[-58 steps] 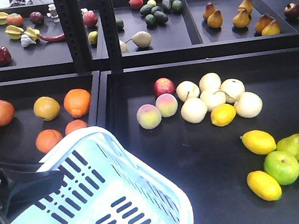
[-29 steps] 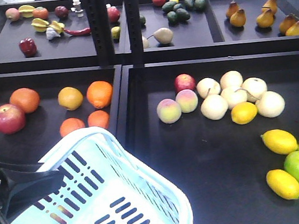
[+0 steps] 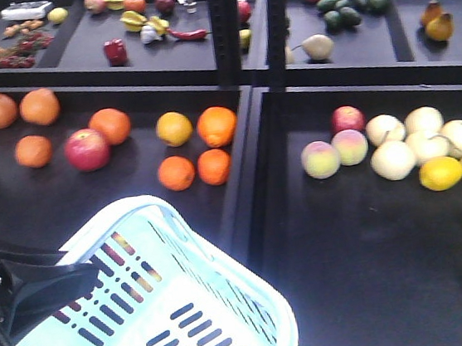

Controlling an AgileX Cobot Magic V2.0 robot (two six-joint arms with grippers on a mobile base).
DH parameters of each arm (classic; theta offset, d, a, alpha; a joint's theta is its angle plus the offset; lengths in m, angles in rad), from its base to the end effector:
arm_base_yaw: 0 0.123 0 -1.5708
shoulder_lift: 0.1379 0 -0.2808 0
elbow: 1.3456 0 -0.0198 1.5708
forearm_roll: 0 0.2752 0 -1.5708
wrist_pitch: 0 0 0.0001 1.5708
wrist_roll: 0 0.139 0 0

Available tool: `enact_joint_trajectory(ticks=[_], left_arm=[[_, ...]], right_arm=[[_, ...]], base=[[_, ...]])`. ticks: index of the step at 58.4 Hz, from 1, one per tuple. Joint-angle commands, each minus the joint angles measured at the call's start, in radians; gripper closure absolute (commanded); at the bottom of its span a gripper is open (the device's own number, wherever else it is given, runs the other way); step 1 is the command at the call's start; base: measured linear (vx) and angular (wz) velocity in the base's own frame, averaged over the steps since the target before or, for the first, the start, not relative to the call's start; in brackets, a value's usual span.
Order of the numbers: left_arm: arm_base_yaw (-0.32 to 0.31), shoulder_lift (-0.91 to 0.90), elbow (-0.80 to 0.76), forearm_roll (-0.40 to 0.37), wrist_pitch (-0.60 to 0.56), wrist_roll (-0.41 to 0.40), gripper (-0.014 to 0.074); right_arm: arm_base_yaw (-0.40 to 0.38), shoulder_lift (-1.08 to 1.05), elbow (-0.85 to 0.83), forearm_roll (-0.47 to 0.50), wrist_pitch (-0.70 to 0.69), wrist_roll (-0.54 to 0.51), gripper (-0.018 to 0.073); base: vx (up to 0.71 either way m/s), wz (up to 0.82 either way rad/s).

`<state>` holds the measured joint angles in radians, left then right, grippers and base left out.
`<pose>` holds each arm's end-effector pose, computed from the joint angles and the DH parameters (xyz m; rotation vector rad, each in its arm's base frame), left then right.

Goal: Pick three apples into basket with both arms
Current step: 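Turn the base away from the table while holding the basket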

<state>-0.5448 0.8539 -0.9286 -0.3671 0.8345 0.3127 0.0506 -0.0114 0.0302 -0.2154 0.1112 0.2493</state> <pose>0.1710 -0.1469 0.3421 0.8111 2.0885 -0.5639 0.1335 0.0034 0.1913 0.0059 1.6111 0.0473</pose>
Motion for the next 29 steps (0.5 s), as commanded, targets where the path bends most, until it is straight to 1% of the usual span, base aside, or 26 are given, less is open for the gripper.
enact_joint_trajectory(ticks=[1,12,29], left_arm=[[-0.005,-0.012,-0.030,-0.030,-0.086,-0.010,0.0602],[-0.005,-0.012,-0.030,-0.030,-0.086,-0.010,0.0602],[-0.005,-0.012,-0.030,-0.030,-0.086,-0.010,0.0602]], right_arm=[[-0.004,-0.012,0.011,-0.012,-0.072,-0.002,0.0565],[-0.004,-0.012,0.011,-0.012,-0.072,-0.002,0.0565],[-0.004,-0.012,0.011,-0.012,-0.072,-0.002,0.0565]], base=[[-0.10,0.39],[-0.11,0.44],[-0.13,0.52]])
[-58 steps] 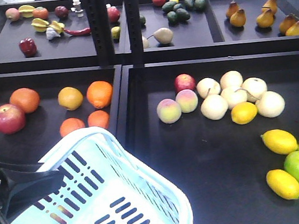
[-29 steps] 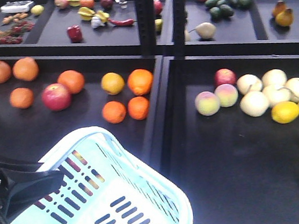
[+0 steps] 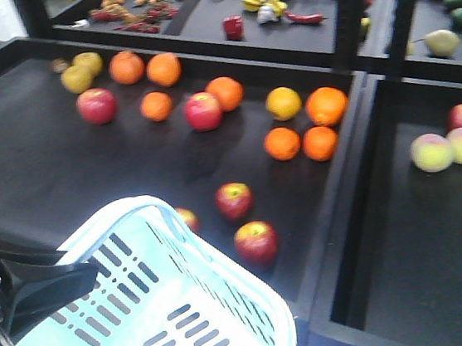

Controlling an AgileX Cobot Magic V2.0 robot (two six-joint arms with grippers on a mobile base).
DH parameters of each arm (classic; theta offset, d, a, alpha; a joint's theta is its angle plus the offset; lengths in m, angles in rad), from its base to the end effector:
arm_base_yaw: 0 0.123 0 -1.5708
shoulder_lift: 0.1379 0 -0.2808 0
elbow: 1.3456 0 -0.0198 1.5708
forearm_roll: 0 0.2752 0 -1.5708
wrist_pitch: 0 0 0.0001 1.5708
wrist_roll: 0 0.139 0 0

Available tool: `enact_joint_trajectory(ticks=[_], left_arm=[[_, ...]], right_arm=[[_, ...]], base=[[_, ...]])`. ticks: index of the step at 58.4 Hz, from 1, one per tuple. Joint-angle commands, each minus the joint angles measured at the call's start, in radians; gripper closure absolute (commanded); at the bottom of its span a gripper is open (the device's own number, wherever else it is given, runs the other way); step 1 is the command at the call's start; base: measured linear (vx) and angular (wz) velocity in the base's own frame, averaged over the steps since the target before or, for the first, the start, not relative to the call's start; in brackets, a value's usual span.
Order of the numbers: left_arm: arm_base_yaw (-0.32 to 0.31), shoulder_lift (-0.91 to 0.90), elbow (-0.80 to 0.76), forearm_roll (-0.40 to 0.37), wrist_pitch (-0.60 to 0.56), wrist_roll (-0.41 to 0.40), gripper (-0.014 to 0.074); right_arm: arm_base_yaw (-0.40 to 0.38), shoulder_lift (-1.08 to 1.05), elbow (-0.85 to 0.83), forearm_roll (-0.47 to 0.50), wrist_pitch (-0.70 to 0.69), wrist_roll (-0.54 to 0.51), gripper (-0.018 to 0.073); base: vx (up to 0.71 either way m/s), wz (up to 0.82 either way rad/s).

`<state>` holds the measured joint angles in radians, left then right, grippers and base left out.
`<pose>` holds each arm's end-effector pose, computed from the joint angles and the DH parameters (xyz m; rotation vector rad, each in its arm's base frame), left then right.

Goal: Pick three apples into basket with both arms
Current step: 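Turn the base away from the table while holding the basket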

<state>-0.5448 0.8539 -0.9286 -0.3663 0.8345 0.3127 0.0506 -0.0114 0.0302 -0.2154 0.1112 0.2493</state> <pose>0.1710 -0.1468 0.3420 0.8114 2.0884 -0.5630 0.1335 0.0034 0.1913 0.0059 1.6111 0.0473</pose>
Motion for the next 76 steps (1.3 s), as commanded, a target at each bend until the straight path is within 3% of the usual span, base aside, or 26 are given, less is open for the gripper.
enact_joint_trajectory(ticks=[1,76], left_arm=[[-0.005,-0.012,-0.030,-0.031,-0.086,-0.010,0.0602],[-0.005,-0.013,-0.030,-0.031,-0.086,-0.010,0.0602]], right_arm=[[-0.004,-0.012,0.011,-0.012,-0.072,-0.002,0.0565],[-0.004,-0.012,0.011,-0.012,-0.072,-0.002,0.0565]], base=[[-0.14,0.54],[-0.14,0.53]])
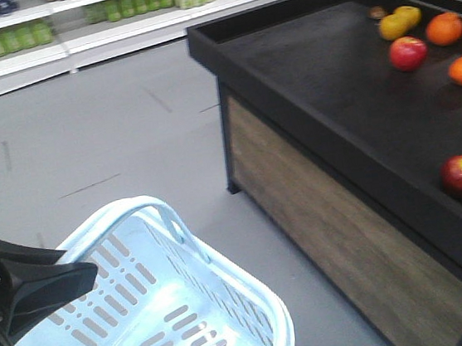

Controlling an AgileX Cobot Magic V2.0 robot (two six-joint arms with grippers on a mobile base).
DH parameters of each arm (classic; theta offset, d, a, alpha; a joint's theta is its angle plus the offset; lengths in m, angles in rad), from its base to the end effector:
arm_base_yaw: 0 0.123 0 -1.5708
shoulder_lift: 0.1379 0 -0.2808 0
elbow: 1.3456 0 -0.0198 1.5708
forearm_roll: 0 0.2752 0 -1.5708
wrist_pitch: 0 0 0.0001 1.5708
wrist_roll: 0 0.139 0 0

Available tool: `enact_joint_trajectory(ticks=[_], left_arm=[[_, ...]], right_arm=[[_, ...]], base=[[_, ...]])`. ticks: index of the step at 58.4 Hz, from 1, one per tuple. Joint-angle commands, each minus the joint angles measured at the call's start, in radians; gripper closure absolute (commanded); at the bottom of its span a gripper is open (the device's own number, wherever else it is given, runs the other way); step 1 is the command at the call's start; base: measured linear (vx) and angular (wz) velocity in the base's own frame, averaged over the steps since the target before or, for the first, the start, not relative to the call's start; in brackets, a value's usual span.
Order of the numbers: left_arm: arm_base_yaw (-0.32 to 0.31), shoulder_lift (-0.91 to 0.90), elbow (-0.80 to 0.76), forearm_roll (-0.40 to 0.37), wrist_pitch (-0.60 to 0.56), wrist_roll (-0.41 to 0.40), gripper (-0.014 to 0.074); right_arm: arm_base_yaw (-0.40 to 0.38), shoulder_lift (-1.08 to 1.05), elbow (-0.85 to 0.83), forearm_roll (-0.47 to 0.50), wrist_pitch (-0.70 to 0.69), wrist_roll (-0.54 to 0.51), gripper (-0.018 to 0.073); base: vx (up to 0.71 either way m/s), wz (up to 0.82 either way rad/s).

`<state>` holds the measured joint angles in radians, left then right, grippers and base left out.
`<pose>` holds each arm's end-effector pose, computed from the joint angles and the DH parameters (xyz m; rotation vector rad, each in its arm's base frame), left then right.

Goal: Pick three apples into basket with both arms
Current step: 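Turn the base away from the table while holding the basket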

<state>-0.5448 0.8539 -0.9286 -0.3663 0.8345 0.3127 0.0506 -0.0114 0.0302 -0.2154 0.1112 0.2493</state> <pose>0.1710 -0.1468 0.3420 0.8114 2.0884 -0.5630 0.1335 0.0034 0.1913 0.0059 1.6111 0.0473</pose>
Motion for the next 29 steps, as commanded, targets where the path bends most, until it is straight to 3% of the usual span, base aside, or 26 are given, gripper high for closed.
enact_joint_trajectory(ticks=[1,29], left_arm=[[-0.005,-0.013,-0.030,-0.031,-0.086,-0.010,0.0602],[-0.005,-0.013,-0.030,-0.031,-0.086,-0.010,0.0602]], right_arm=[[-0.004,-0.012,0.011,-0.012,-0.072,-0.002,0.0565],[-0.004,-0.012,0.011,-0.012,-0.072,-0.002,0.0565]], base=[[-0.13,0.50],[-0.11,0.44]])
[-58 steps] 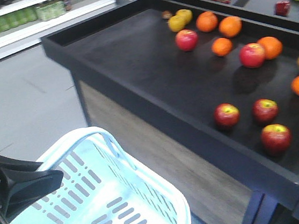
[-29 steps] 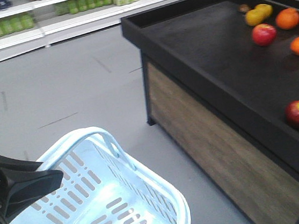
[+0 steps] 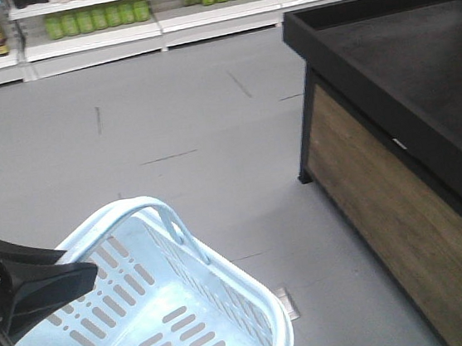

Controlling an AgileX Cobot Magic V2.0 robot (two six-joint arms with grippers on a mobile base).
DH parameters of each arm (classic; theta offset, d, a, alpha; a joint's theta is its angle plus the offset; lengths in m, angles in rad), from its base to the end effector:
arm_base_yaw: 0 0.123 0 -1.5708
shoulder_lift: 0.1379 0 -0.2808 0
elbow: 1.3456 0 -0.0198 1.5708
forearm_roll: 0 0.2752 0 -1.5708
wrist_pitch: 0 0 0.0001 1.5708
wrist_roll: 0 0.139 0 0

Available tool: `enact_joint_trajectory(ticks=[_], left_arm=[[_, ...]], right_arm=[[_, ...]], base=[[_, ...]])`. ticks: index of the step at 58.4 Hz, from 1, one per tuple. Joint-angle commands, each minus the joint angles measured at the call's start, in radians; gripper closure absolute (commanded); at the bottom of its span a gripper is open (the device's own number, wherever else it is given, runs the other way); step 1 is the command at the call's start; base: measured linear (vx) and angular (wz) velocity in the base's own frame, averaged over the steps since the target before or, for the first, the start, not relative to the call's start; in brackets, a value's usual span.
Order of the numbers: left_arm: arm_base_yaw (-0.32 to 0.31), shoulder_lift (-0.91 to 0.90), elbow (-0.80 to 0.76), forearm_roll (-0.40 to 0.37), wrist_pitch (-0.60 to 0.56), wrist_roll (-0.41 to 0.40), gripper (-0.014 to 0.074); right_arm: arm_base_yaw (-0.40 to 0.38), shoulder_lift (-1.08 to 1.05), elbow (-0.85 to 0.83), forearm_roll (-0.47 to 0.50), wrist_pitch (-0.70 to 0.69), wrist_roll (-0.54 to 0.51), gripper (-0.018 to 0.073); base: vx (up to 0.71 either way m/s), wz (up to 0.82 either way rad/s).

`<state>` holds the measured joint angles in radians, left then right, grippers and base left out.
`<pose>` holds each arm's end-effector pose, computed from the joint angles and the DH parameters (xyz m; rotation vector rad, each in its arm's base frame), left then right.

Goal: Pick three apples into basket with both arms
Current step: 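Turn the base away from the table while holding the basket, then drive the base along the aisle carrying the basket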

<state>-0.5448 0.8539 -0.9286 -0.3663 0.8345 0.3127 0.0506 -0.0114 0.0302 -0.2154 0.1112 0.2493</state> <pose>0.1710 -0.1468 0.3420 0.8114 2.0884 -0.5630 0.1335 0.0034 0.1913 0.0059 1.6111 0.0473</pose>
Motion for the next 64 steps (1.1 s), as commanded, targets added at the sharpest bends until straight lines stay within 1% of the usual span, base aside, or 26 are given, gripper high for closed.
enact_joint_trajectory(ticks=[1,35,51,64], left_arm=[[-0.005,-0.013,-0.030,-0.031,-0.086,-0.010,0.0602],[-0.005,-0.013,-0.030,-0.031,-0.085,-0.010,0.0602],[-0.005,-0.013,-0.030,-0.031,-0.085,-0.010,0.0602],[-0.005,-0.013,-0.030,-0.031,-0.085,-0.010,0.0602]], right_arm=[[-0.004,-0.012,0.011,-0.012,-0.072,-0.002,0.0565],[-0.004,-0.012,0.011,-0.012,-0.072,-0.002,0.0565],[-0.004,-0.012,0.011,-0.012,-0.072,-0.002,0.0565],[-0.004,-0.012,0.011,-0.012,-0.072,-0.002,0.0565]], base=[[-0.09,0.36],[-0.05,0.25],[0.05,0.23],[0.11,0.43]])
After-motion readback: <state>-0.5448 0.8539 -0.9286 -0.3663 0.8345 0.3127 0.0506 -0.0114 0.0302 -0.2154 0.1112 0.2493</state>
